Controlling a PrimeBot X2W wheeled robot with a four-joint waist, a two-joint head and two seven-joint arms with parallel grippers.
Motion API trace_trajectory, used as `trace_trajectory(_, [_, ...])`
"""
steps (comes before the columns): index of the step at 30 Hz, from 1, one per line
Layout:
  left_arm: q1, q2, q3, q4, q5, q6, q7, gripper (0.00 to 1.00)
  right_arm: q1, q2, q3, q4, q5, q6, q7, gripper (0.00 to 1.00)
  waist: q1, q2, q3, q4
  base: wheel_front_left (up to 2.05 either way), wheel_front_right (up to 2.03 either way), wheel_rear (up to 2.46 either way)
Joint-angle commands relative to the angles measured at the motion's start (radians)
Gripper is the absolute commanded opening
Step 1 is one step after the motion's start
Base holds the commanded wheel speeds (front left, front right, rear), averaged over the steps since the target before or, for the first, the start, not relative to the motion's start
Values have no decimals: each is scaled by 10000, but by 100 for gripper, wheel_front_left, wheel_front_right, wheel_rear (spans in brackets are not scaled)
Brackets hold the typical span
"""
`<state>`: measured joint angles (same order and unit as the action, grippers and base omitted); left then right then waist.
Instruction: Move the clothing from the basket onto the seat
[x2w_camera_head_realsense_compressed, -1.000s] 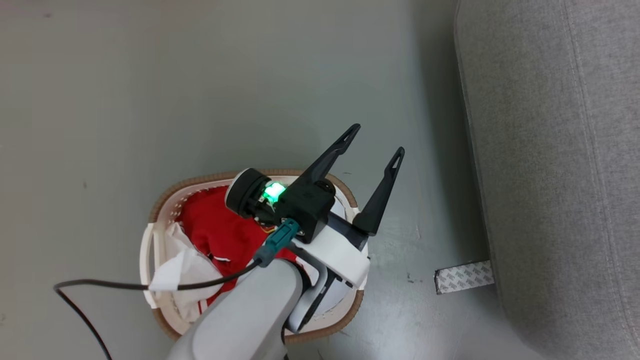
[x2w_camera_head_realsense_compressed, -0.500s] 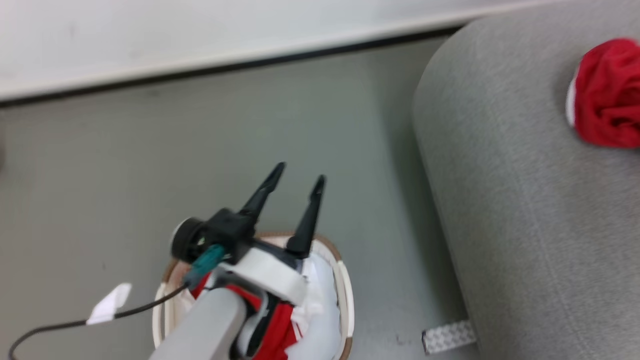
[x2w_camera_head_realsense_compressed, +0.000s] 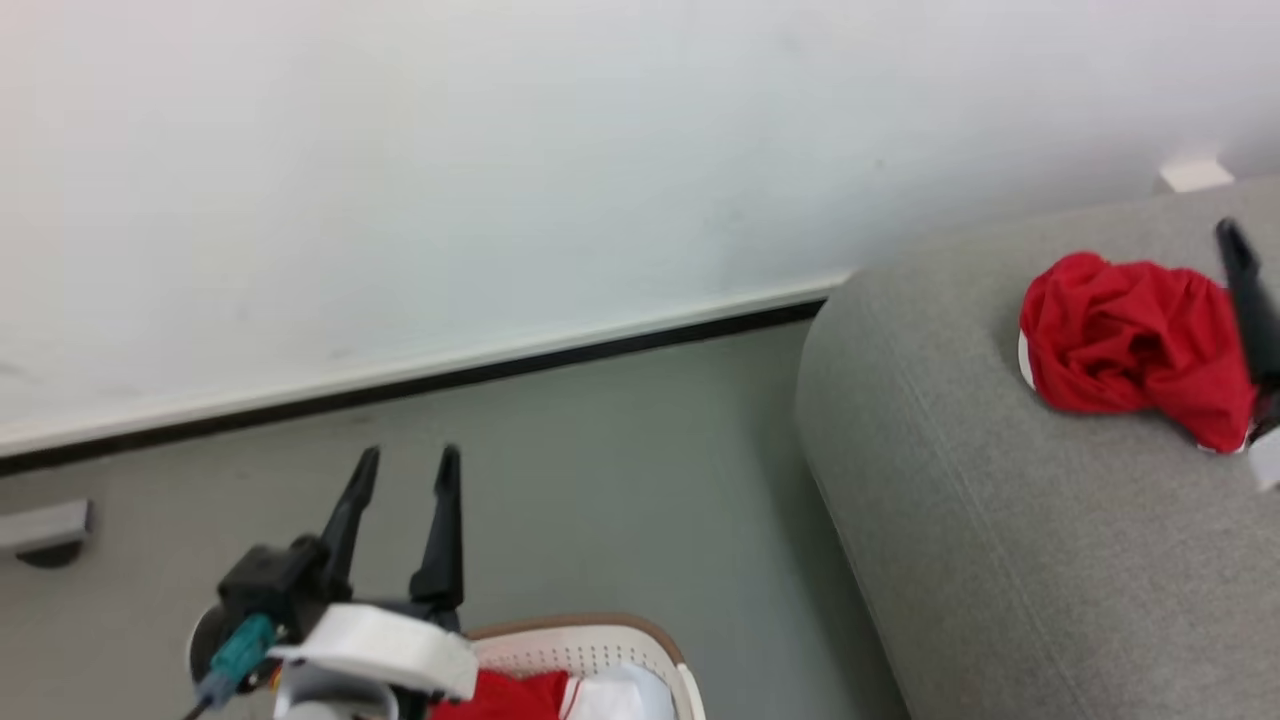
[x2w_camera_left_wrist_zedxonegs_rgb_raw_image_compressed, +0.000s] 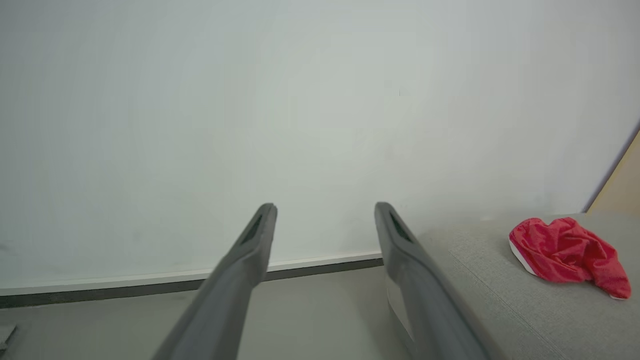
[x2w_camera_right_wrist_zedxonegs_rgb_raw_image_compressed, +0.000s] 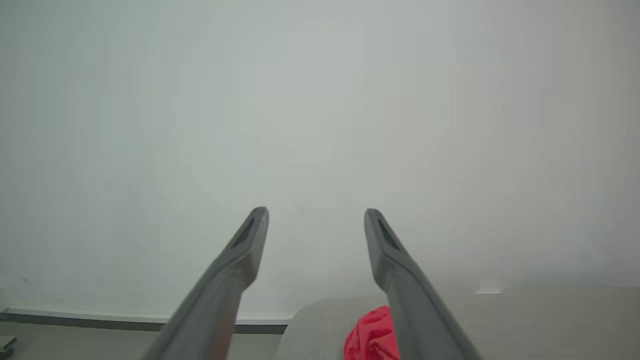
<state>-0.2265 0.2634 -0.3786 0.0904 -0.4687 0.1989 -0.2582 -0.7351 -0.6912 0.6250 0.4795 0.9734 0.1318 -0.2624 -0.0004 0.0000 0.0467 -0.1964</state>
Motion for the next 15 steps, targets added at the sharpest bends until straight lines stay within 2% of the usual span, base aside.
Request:
trace_trajectory(1, [423, 91, 118, -109, -79, 65, -58, 100, 1010, 398, -658, -541, -497, -22, -25, 100, 4, 0, -445, 176, 0, 0, 0])
trace_trajectory(5, [1032, 64, 353, -280, 114, 107, -57, 100, 2897, 1428, -2219, -1817, -1710, -22, -28, 100, 4, 0, -616, 357, 0, 0, 0])
trace_trajectory(8, [1434, -107, 624, -410, 338, 134, -59, 100, 4238, 2283, -3026, -2716, -2522, -22, -29, 100, 4, 0, -708, 446, 0, 0, 0])
trace_trajectory(15, [2368, -834, 1532, -574, 917, -62, -62, 100, 6442, 3962, -3450, -4011, -3901, -22, -30, 100, 4, 0, -860, 522, 0, 0, 0])
